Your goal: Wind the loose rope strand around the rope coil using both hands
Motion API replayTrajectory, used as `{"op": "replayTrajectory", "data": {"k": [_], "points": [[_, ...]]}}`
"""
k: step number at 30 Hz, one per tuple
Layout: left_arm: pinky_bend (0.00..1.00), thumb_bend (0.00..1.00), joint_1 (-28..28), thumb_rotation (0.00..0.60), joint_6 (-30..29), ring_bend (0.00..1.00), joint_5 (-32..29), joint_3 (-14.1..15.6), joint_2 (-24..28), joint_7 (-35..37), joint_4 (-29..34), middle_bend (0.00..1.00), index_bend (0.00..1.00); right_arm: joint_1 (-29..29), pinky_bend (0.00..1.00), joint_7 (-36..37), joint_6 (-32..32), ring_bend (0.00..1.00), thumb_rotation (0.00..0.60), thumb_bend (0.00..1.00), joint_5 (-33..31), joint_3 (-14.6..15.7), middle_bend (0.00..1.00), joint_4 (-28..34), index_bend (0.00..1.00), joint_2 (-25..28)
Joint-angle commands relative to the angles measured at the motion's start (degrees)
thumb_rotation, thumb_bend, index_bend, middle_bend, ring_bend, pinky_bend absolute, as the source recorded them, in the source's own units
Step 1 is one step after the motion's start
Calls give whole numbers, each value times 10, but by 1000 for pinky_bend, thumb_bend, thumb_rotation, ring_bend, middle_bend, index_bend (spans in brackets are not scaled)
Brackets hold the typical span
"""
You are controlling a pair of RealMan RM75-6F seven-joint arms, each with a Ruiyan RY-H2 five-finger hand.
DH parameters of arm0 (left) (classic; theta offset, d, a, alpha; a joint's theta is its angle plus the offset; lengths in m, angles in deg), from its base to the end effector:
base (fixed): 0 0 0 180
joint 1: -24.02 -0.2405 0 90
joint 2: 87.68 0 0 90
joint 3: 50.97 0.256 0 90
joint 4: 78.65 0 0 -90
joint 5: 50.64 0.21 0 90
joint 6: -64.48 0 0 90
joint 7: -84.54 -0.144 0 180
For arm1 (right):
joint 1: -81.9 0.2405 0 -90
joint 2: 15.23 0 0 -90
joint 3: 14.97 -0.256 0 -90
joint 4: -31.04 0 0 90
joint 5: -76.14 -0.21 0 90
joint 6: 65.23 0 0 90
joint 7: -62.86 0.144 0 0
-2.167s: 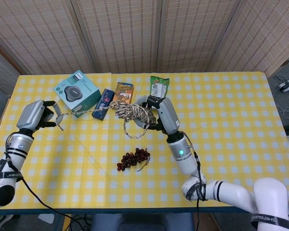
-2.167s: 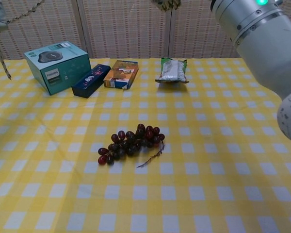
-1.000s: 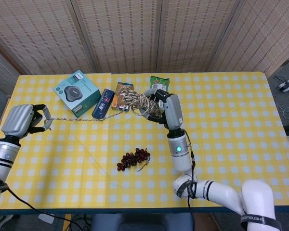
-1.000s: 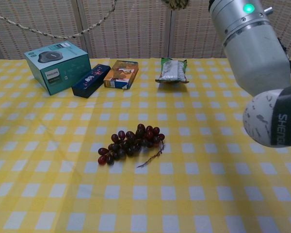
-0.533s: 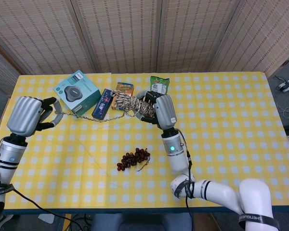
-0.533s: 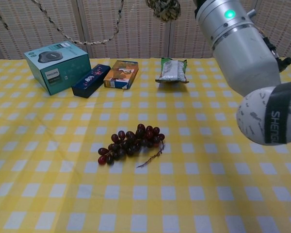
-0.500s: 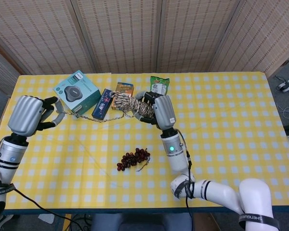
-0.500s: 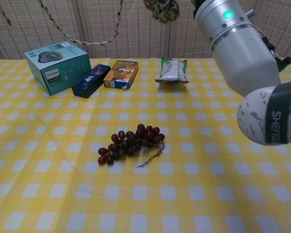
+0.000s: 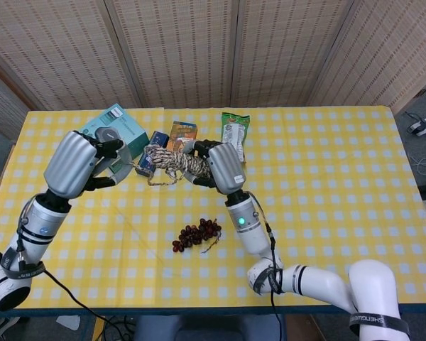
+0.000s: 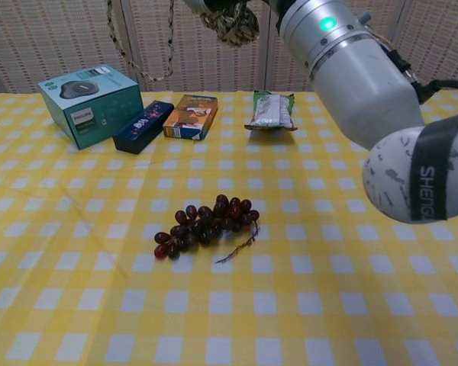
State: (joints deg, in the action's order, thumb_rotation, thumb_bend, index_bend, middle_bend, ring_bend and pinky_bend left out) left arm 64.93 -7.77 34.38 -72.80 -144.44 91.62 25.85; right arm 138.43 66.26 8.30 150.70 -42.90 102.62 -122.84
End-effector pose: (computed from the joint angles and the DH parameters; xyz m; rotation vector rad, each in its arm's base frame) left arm -0.0599 0.3421 0.2016 -1.6912 -0.5578 -1.6383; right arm 0.0149 -0.3829 -0.0027 1.4299 -0.9762 1.8630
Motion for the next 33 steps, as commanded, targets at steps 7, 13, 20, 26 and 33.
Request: {"op": "replayTrajectory", "data": {"k": [7, 13, 20, 26, 33], "points": [[1000, 376, 36, 600, 7, 1000, -38, -36, -26, 4, 7, 1000, 747, 17, 648, -9, -34, 593, 600, 336, -5, 8, 696, -12, 866, -4], [1000, 376, 54, 600, 25, 1000, -86, -53, -37, 14, 10, 1000, 745, 32, 648, -2, -47, 593, 600, 312, -3, 4, 696, -18, 866, -11], [1000, 376, 69, 600, 43, 1000, -140, -68, -48, 13, 8, 1000, 743, 50, 648, 35, -38, 593, 600, 296, 10, 0, 696, -35, 868, -37], [1000, 376, 77, 600, 47, 1000, -184, -81, -58, 11, 3, 1000, 742, 60, 648, 73, -42, 593, 600, 286, 23, 5, 696, -46, 869, -52], [1000, 377, 83, 600, 48, 1000, -199, -81, -64, -9, 0, 1000, 736, 67, 648, 102, -53, 593, 600, 269, 41, 16, 697, -40, 870, -48]]}}
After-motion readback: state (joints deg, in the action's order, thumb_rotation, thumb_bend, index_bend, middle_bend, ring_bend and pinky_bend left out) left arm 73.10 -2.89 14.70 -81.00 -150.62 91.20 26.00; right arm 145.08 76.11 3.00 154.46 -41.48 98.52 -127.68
